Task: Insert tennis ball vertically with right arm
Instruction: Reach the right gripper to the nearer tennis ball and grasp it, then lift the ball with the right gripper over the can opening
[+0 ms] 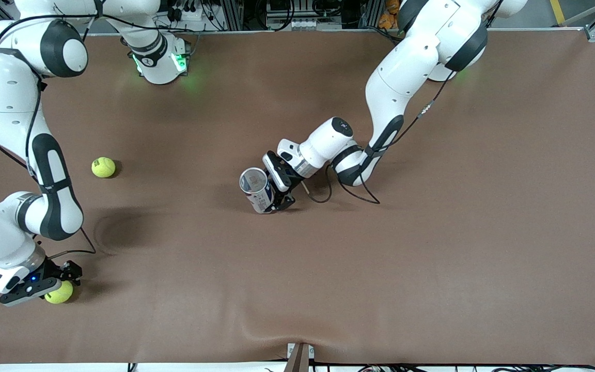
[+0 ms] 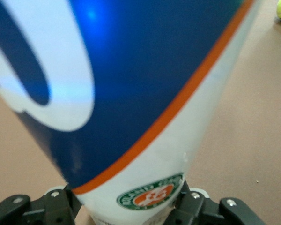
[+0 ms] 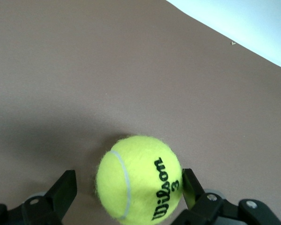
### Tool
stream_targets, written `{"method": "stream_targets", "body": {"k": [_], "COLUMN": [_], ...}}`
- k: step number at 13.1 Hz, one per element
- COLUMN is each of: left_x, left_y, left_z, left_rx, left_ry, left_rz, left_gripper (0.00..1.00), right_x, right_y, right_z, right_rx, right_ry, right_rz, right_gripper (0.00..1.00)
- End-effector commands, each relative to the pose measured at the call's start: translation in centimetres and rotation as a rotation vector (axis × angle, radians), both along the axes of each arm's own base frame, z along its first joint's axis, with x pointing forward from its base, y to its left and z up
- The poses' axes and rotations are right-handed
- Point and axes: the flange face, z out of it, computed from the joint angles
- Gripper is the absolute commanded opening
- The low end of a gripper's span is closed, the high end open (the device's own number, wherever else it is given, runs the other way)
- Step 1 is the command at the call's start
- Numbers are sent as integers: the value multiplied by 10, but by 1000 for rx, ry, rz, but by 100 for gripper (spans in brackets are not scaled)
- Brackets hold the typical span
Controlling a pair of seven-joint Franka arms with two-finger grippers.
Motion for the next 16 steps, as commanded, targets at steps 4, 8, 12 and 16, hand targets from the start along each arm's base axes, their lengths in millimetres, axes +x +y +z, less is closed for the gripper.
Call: {"method": "stream_targets", "body": {"k": [4, 8, 12, 16], "left_x": [-3, -3, -2, -1], "left_y": [0, 0, 1, 3], "left_z": [1, 2, 2, 0], "left_rx": [2, 2, 1, 4], "left_ry": [-6, -6, -4, -3], "left_rz": [-11, -12, -8, -6], "left_gripper": [76, 76, 76, 76], "right_x": [6, 15, 6, -23], "right_y": [-1, 21, 51, 120], "right_z": [-3, 39, 85, 147], "right_rx": [-10, 28, 179, 263], "right_ry": [-53, -55, 124, 377], "right_rz": [40, 52, -8, -159], "right_gripper": [28, 28, 28, 27]}}
